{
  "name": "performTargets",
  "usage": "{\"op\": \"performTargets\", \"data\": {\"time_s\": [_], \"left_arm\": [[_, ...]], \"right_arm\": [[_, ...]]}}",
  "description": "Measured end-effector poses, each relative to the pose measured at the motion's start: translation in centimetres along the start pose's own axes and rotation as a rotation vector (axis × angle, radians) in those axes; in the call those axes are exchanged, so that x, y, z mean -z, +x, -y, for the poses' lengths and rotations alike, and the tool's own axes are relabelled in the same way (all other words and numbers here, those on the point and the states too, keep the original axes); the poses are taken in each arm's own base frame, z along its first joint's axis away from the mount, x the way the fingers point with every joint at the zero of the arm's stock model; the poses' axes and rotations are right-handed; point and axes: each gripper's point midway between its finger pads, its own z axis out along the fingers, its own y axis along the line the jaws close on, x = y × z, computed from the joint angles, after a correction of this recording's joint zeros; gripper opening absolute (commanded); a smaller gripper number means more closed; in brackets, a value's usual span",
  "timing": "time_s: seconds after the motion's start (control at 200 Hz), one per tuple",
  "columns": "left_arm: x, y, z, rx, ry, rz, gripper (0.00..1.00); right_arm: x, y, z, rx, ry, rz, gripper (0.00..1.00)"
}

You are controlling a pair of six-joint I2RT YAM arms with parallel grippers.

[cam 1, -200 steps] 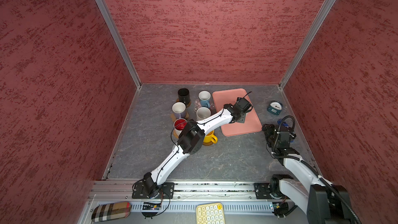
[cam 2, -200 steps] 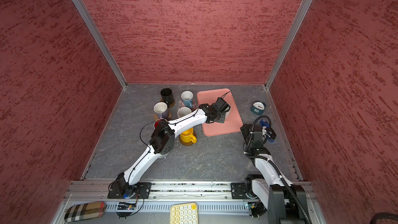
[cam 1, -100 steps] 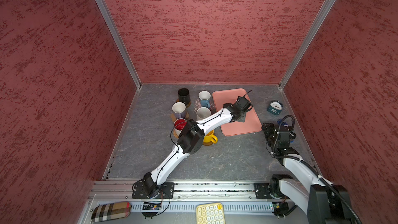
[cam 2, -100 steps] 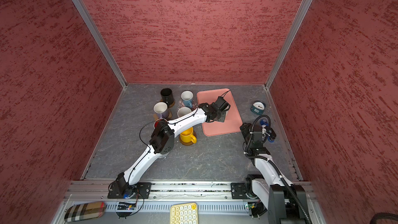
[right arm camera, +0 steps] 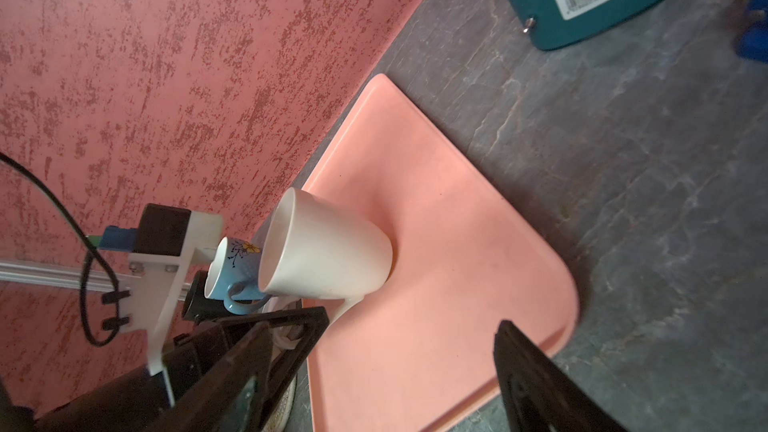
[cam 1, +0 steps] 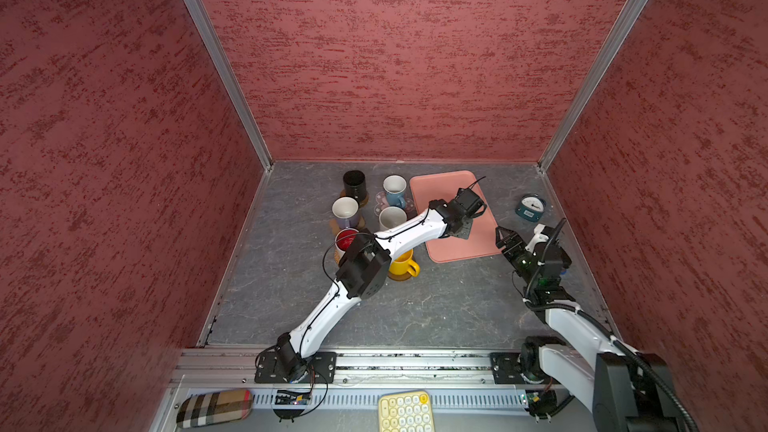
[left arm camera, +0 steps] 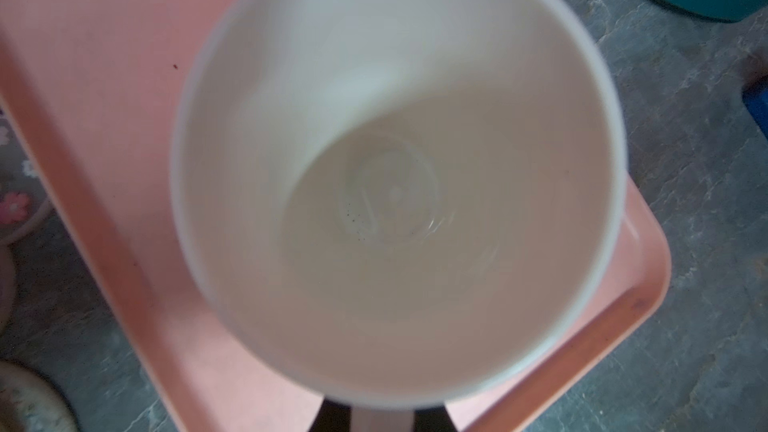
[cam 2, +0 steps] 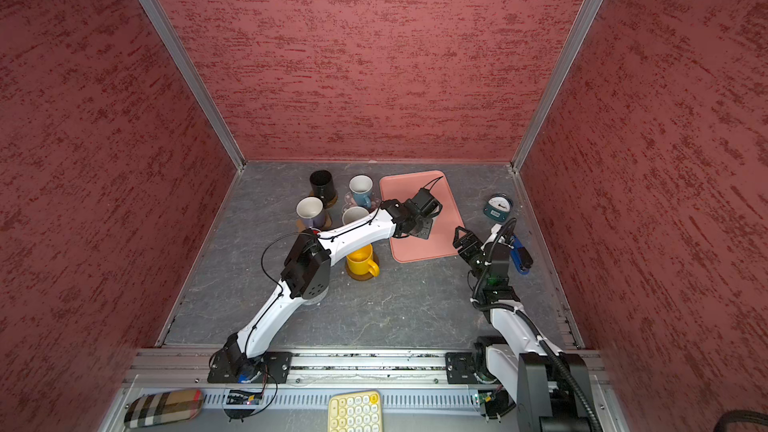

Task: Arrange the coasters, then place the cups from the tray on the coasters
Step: 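Grasp the white mug's handle with the left gripper and lift it, then carry the white mug off the pink tray toward the yellow mug with the left gripper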

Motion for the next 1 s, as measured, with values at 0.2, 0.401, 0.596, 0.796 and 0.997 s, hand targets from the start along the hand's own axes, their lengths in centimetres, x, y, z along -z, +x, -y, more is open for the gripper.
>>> {"op": "performTargets", "data": {"time_s": [0.2, 0.401, 0.596, 0.796, 0.997], "left_arm": [[5.4, -0.7, -0.7, -0.008, 0.018, 0.046, 0.00], [12.1, -2.1, -1.1, -0.018, 0.076, 0.159, 0.00], [15.9, -0.5, -3.0, -0.021, 0.079, 0.198, 0.00], [17.9, 2.1, -5.4, -0.019, 0.057, 0.196, 0.00], [21.3, 4.7, -7.8, -0.008, 0.055, 0.224, 0.00]], "right_arm": [[-0.4, 0.0, -1.4, 0.074, -0.026, -0.039, 0.84], [0.0, -1.0, -5.4, 0.156, -0.090, -0.046, 0.84], [0.9, 0.2, -9.1, 0.221, -0.153, -0.079, 0.84], [1.1, 2.5, -11.9, 0.276, -0.180, -0.145, 0.84], [0.8, 5.1, -14.8, 0.338, -0.208, -0.199, 0.84]]}}
